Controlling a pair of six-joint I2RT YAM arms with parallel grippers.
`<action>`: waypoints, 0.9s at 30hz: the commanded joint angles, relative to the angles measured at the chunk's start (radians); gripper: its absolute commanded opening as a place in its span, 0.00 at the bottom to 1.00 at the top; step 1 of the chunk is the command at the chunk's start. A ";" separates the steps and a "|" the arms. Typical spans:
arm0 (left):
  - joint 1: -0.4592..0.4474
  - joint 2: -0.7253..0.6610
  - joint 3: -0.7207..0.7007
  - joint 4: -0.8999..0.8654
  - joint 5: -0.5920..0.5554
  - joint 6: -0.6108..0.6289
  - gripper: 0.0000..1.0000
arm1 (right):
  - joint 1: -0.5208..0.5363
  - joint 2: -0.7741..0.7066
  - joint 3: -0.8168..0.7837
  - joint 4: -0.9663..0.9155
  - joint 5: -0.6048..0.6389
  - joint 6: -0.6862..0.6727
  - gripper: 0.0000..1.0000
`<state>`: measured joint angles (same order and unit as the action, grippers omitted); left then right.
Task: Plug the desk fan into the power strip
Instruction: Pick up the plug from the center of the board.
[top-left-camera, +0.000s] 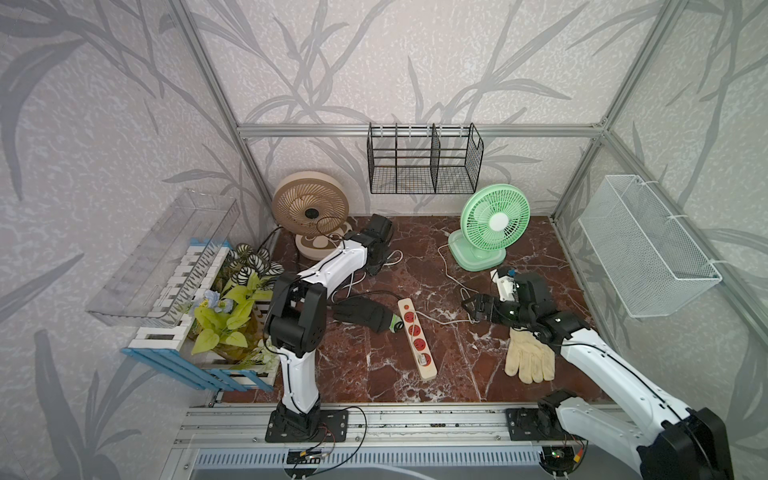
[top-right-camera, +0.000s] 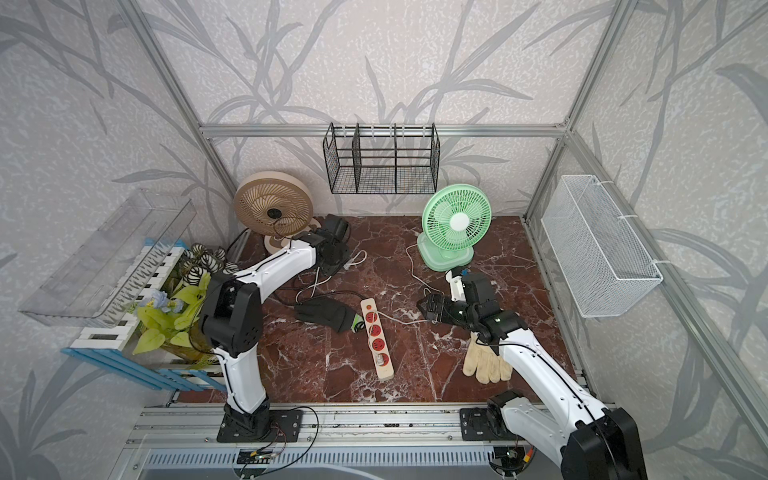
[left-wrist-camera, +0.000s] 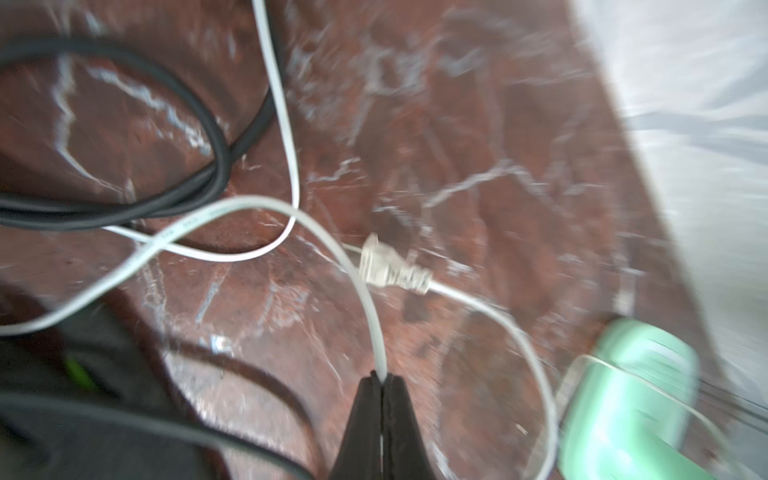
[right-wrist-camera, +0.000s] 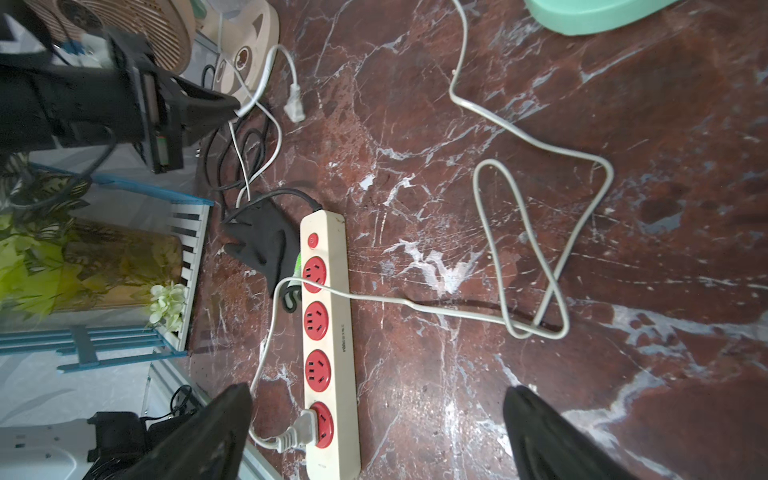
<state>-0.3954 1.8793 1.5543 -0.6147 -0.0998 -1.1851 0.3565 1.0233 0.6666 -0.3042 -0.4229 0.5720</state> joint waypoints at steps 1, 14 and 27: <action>-0.007 -0.111 0.036 -0.039 0.001 0.054 0.00 | 0.000 0.027 0.017 0.075 -0.111 -0.003 0.99; -0.007 -0.294 0.042 0.010 0.188 0.081 0.00 | 0.106 0.091 0.014 0.231 -0.068 -0.074 0.82; -0.008 -0.408 -0.067 0.090 0.246 0.027 0.00 | 0.289 0.304 0.203 0.281 0.245 0.026 0.60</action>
<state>-0.3992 1.5097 1.5105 -0.5667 0.1318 -1.1416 0.6270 1.2907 0.8207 -0.0750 -0.2955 0.5350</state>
